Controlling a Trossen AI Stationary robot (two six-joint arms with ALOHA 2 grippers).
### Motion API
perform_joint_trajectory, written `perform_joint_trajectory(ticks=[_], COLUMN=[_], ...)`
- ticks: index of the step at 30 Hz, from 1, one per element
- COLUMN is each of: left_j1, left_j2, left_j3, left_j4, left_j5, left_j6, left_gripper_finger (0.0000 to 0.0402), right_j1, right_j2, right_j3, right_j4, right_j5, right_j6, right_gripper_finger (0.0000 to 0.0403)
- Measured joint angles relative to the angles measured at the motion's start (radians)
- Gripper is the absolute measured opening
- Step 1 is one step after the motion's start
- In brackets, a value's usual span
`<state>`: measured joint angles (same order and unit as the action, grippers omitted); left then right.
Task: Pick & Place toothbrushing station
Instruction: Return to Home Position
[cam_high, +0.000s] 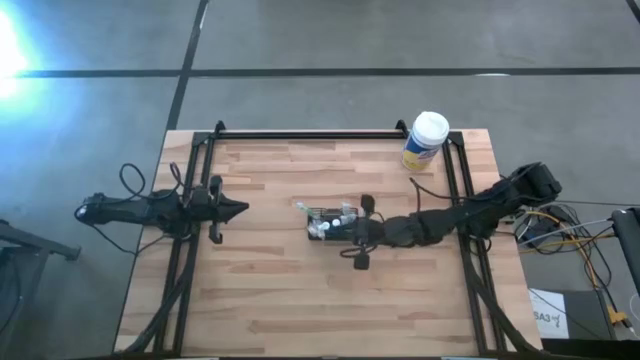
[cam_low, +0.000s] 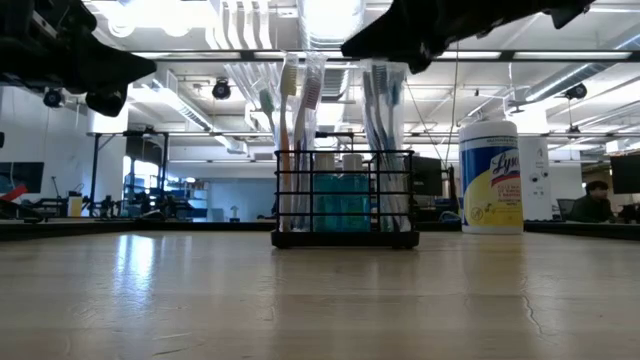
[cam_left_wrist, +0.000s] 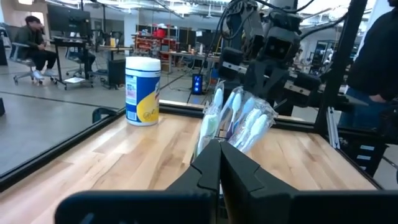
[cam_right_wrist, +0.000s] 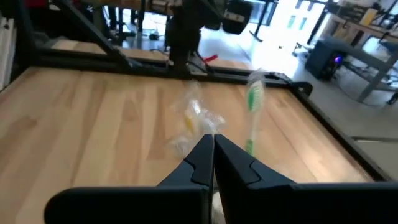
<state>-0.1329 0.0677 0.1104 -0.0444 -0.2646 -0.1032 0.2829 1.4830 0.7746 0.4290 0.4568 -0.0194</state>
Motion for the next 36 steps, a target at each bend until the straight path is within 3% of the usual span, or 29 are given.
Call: perform_joint_trajectory(ticks=[8,15,22,26,28,31,36], left_j1=[0.000,0.013,0.051,0.085,0.108,0.158,0.325], left_j2=[0.007,0.067,0.178,0.292,0.368,0.461,0.533], left_j3=[0.021,0.189,0.391,0.492,0.531,0.576,0.621], left_j4=[0.048,-0.062,-0.136,-0.212,-0.244,-0.246,-0.208], left_j5=[-0.023,-0.153,-0.167,-0.167,-0.121,0.043,0.361], left_j6=[0.092,0.239,0.381,0.469,0.509,0.558,0.524], left_gripper_finger=[0.0004,0.0003,0.0002,0.0001,0.0001,0.0001,0.0001], right_j1=[0.000,-0.025,-0.201,-0.322,-0.383,-0.464,-0.546], right_j2=[-0.121,-0.357,-0.617,-0.739,-0.779,-0.823,-0.902], right_j3=[0.002,-0.027,-0.166,-0.226,-0.244,-0.271,-0.317], right_j4=[-0.017,-0.165,-0.181,-0.274,-0.325,-0.342,-0.349], right_j5=[-0.031,-0.104,-0.349,-0.403,-0.469,-0.579,-0.600], right_j6=[-0.085,-0.145,-0.045,0.023,0.048,0.088,0.125], right_gripper_finger=[0.0008,0.0008,0.0008,0.0008,0.0008,0.0008,0.0008])
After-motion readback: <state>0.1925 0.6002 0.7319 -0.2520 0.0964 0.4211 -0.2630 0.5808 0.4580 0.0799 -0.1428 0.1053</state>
